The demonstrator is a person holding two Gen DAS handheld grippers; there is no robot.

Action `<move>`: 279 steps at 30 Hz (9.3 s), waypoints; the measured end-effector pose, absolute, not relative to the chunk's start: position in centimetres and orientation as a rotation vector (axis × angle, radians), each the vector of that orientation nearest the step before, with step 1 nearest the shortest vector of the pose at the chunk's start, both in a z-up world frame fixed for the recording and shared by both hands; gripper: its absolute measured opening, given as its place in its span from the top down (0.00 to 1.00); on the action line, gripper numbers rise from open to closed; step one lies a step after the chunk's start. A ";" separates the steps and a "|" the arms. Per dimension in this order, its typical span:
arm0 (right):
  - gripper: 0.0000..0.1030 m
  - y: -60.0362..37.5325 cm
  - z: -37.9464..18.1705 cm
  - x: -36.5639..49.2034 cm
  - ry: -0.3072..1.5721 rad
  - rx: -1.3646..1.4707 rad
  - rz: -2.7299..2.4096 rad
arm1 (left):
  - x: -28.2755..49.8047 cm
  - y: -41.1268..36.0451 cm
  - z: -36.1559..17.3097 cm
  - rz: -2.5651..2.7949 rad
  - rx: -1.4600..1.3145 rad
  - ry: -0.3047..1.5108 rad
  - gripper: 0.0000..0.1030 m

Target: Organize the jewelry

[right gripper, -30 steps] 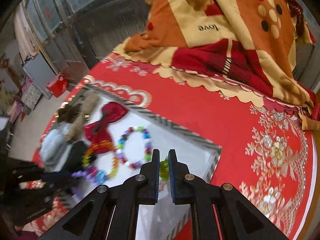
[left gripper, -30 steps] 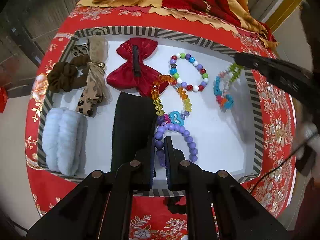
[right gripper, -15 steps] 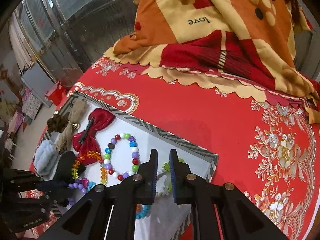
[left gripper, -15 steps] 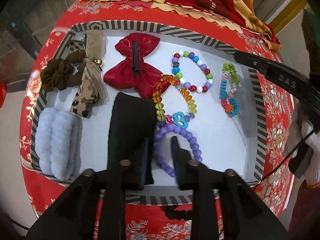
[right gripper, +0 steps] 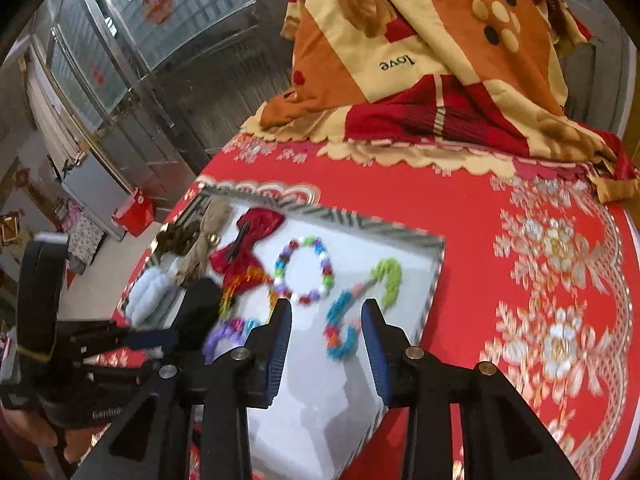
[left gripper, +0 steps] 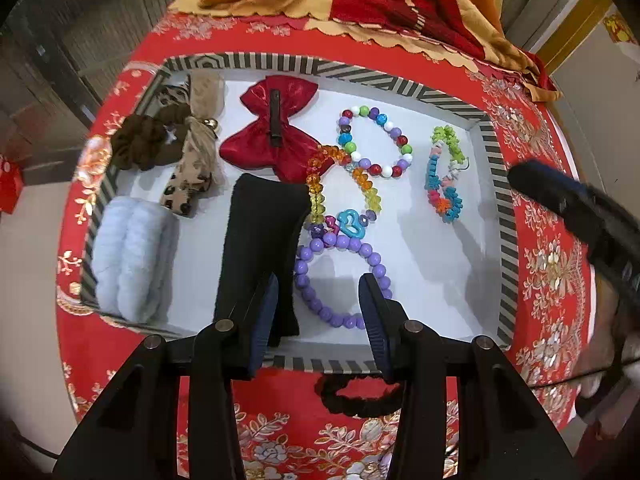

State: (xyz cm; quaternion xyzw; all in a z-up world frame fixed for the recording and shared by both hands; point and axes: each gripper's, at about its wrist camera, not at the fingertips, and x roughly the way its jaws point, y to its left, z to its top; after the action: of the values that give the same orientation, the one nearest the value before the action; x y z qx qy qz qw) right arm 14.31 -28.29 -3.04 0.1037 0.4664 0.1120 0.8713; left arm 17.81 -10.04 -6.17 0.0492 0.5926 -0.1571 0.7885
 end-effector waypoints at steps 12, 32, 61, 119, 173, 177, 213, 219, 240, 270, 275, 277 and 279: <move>0.67 -26.4 -2.3 6.9 0.983 0.271 0.222 | 13.9 -9.6 -5.2 -0.316 0.128 1.239 0.60; 0.62 -23.7 -1.5 -1.5 0.972 0.227 0.168 | 6.3 -7.3 -3.9 -0.252 0.125 1.196 0.60; 0.61 -20.7 -4.2 -5.3 1.056 0.194 0.174 | 3.1 -5.8 -4.2 -0.229 0.123 1.203 0.60; 0.94 -22.6 -7.9 -3.9 1.097 0.076 0.159 | 10.2 -7.1 -7.2 -0.373 0.016 1.310 0.95; 0.94 -25.9 -8.5 14.4 1.164 0.051 0.091 | 16.5 -11.8 -9.3 -0.462 0.082 1.380 0.95; 0.94 -25.7 -9.2 14.9 1.187 0.042 0.090 | 16.7 -11.8 -9.3 -0.452 0.080 1.378 0.95; 0.61 -22.4 -1.0 6.4 0.957 0.293 0.073 | 12.3 -6.2 -0.7 -0.220 0.078 1.098 0.63; 0.60 -21.7 -0.7 5.8 0.964 0.283 0.074 | 11.2 -5.3 0.2 -0.193 0.072 1.075 0.63; 0.49 -21.2 1.2 4.7 0.954 0.223 0.045 | 9.8 -4.8 1.2 -0.175 0.061 1.051 0.63; 0.48 -20.2 0.7 4.8 0.984 0.215 0.033 | 9.9 -4.0 0.6 -0.180 0.068 1.066 0.63; 0.48 -19.9 0.6 4.9 0.987 0.213 0.030 | 9.9 -4.0 0.5 -0.180 0.067 1.068 0.63; 0.48 -19.9 0.6 4.9 0.989 0.212 0.030 | 10.0 -4.0 0.5 -0.182 0.069 1.067 0.63; 0.48 -19.8 0.6 4.8 0.992 0.210 0.029 | 10.0 -3.9 0.4 -0.182 0.069 1.068 0.63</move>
State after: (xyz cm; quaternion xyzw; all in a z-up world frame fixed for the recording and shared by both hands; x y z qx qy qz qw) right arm 4.82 -19.76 0.55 0.1007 0.4749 0.0140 0.8741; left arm 9.96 -3.88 0.44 0.0327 0.5081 -0.0868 0.8563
